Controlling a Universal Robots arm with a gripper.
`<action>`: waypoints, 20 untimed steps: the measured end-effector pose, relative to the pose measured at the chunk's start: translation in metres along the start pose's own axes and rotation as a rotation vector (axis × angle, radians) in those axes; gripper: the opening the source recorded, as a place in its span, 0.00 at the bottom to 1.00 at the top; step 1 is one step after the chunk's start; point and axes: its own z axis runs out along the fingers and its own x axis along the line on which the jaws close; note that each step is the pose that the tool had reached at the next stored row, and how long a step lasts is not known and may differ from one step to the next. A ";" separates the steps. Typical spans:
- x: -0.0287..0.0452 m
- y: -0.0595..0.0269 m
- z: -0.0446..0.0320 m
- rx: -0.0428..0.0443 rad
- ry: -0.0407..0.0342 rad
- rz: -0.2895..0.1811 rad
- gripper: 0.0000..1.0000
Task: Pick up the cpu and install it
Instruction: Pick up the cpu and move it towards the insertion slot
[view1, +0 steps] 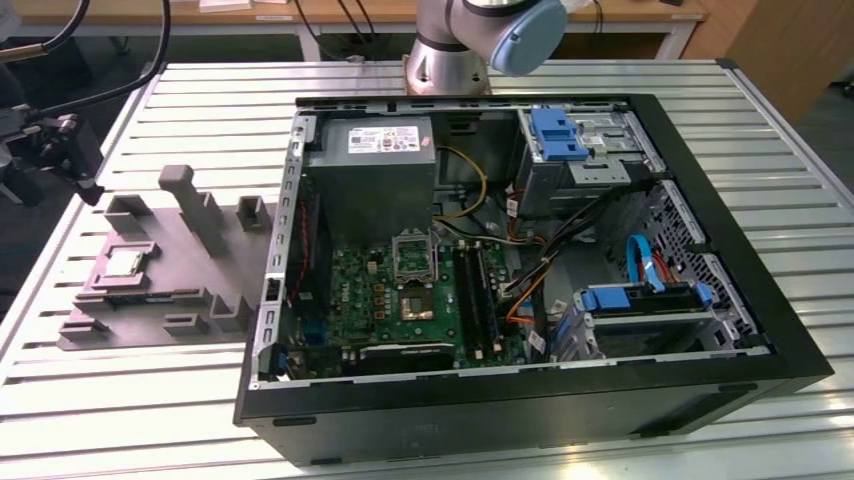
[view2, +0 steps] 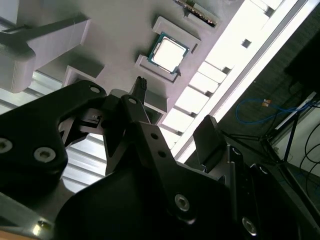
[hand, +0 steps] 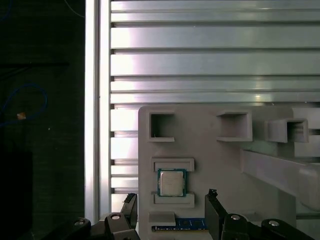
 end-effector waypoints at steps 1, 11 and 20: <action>0.0000 0.0000 0.0000 0.0000 0.0000 -0.001 0.65; 0.0000 -0.0002 0.0052 0.0000 0.0017 -0.041 0.65; 0.0000 -0.0008 0.0158 0.0001 0.0019 -0.041 0.65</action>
